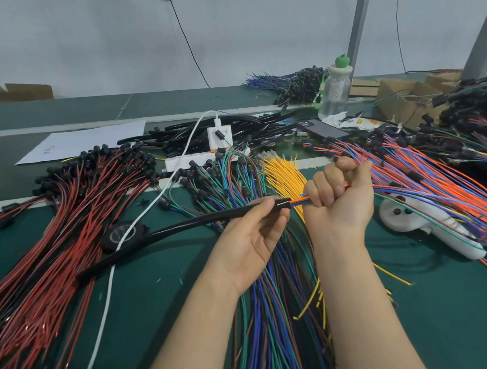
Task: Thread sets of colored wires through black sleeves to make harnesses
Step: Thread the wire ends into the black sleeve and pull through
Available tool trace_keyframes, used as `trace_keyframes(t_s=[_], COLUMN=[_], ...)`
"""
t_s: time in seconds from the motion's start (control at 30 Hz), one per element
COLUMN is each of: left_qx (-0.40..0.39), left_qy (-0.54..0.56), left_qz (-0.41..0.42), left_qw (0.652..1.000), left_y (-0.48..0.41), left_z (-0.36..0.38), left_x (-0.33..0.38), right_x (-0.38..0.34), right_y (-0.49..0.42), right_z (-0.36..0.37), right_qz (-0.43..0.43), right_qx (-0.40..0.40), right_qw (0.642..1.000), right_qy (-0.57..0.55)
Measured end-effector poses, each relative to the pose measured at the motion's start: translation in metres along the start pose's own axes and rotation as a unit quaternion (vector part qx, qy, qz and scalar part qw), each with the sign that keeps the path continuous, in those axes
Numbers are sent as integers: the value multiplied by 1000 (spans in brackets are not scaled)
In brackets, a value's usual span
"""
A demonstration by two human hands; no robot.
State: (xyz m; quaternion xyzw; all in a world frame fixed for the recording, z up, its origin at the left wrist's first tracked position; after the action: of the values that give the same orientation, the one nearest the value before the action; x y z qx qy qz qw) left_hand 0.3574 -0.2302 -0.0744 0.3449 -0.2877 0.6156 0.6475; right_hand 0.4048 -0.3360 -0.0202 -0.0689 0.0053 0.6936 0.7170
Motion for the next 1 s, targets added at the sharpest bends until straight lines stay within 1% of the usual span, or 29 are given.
trace_keyframes(t_s=[0.17, 0.5, 0.63, 0.73, 0.83, 0.9, 1.0], left_qx=[-6, 7, 46, 84, 106, 115, 119], left_qy=[1, -2, -82, -189, -260, -278, -277], left_qz=[29, 33, 72, 93, 114, 129, 138], left_qw=[1000, 999, 993, 974, 953, 945, 944], left_y=[-1, -1, -1, -1, 1, 3, 4], left_z=[6, 3, -6, -10, -8, -6, -5], left_x=[2, 4, 13, 16, 18, 20, 22], right_x=[4, 2, -7, -13, -12, -9, -7], right_y=[2, 2, -2, -2, -1, 0, 0], right_z=[3, -2, -8, -11, -13, -13, -12], right_qz=[-9, -16, -28, -44, -53, -52, -50], right_qx=[-14, 10, 28, 42, 52, 50, 44], right_qw=[1000, 1000, 999, 998, 997, 997, 997], right_qy=[14, 5, -19, -16, 11, 31, 42])
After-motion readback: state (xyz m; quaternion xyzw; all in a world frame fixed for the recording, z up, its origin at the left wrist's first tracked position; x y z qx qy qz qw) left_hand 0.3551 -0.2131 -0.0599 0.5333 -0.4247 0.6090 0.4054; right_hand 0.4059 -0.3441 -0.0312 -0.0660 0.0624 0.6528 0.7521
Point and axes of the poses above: each hand's wrist, its own y-axis away from the middle knuckle, its own z-axis out of the palm, x = y × z, the point moved 10 cm from there along -y, towards the middle knuckle, and after that the axes turned 14 degrees about -y, right-handed, at the moved point
